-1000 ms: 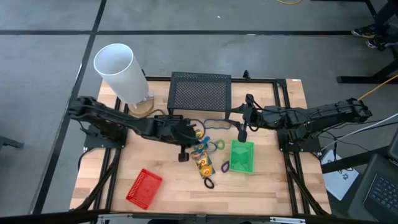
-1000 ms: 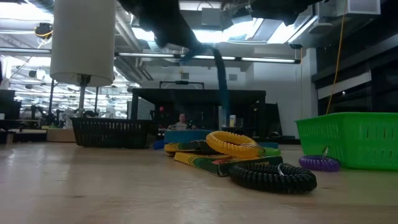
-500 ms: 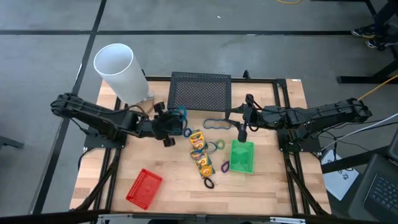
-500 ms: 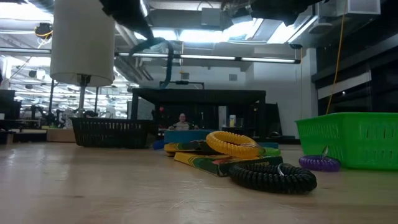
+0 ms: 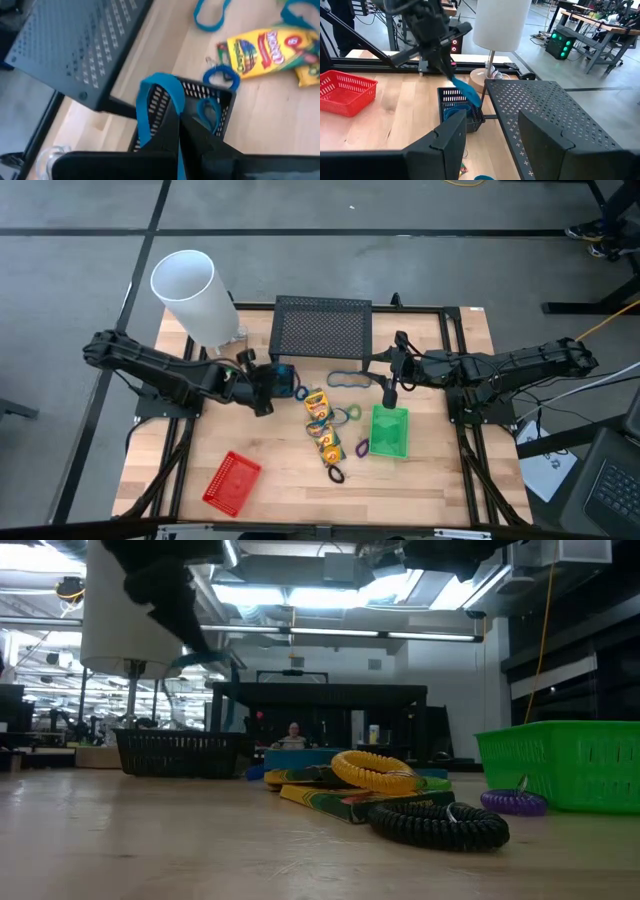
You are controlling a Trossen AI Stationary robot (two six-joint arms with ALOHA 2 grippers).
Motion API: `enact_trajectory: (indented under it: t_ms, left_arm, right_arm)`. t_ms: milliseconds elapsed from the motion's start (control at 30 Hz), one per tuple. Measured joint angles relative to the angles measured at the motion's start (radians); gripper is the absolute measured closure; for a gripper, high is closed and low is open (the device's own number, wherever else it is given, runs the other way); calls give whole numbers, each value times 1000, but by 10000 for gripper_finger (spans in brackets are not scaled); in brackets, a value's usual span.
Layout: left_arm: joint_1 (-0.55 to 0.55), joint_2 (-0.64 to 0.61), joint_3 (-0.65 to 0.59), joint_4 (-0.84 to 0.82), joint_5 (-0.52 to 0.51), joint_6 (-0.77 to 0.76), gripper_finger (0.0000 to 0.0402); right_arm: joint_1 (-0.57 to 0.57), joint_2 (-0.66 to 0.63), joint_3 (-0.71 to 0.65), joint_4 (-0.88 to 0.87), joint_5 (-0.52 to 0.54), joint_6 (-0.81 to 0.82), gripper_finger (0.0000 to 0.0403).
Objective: Pick & Place Office Desk Supplies
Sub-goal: Put the blue rubberband into the black bin
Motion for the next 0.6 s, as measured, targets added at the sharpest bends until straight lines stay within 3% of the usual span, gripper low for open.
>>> enact_trajectory:
  t_ms: [367,600]
  left_arm:
    - [0,1,-124,93,38,-57,399]
    - [39,1,-127,120,106,-17,399]
  right_arm:
    - [0,0,0,0,1,0,222]
    - [0,0,0,0,1,0,222]
